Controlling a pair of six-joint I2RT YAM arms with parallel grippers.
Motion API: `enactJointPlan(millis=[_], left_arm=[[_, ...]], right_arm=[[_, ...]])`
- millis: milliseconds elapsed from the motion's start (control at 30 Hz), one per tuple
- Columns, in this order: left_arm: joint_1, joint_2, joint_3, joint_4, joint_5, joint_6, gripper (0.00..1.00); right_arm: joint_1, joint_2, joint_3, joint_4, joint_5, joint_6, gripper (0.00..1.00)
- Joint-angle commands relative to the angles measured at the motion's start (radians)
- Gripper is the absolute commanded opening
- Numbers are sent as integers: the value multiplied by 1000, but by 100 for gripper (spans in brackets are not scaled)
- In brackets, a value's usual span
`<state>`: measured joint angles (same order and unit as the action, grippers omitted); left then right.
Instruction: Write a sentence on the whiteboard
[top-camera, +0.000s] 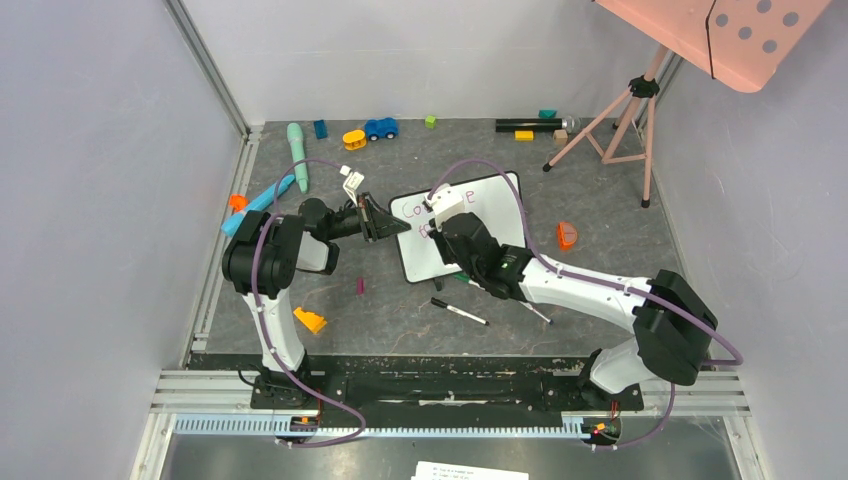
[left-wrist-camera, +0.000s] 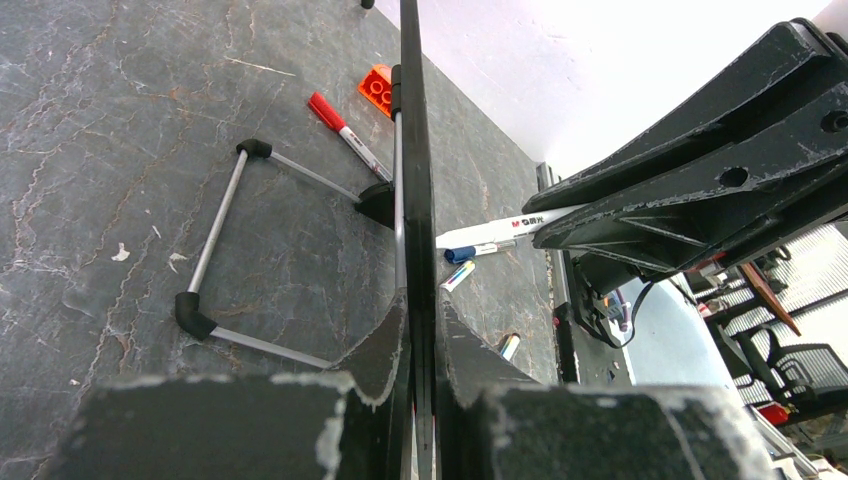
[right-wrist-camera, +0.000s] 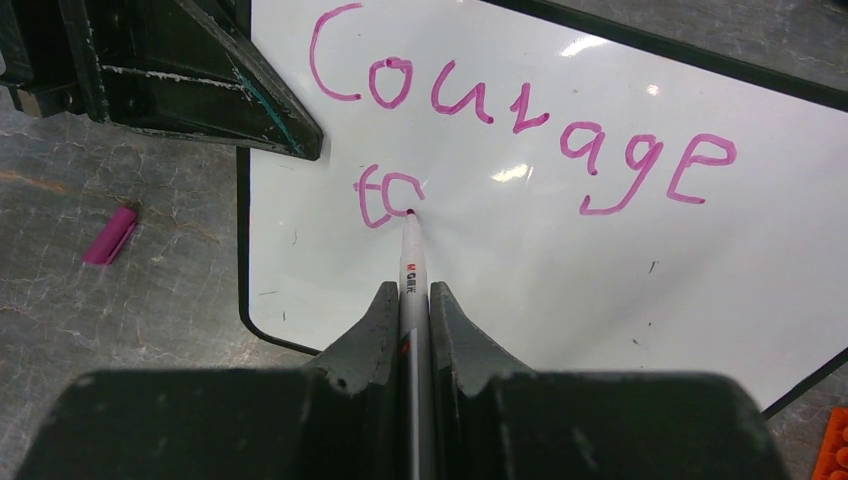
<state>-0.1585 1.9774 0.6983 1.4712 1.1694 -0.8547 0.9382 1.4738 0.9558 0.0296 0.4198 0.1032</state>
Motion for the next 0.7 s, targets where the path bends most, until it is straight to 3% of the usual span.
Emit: enactJointPlan(millis=[0,400,667], left_arm=[[-1,-32,3,86,18,14,2],[-1,-31,3,86,19,13,2],[-1,-34,4,86,21,14,2]], right_arm=[[-19,4,53,4,33,-18,0],[-19,17,77,4,2,-21,0],[-25,-79,13,45,-46,-42,0]])
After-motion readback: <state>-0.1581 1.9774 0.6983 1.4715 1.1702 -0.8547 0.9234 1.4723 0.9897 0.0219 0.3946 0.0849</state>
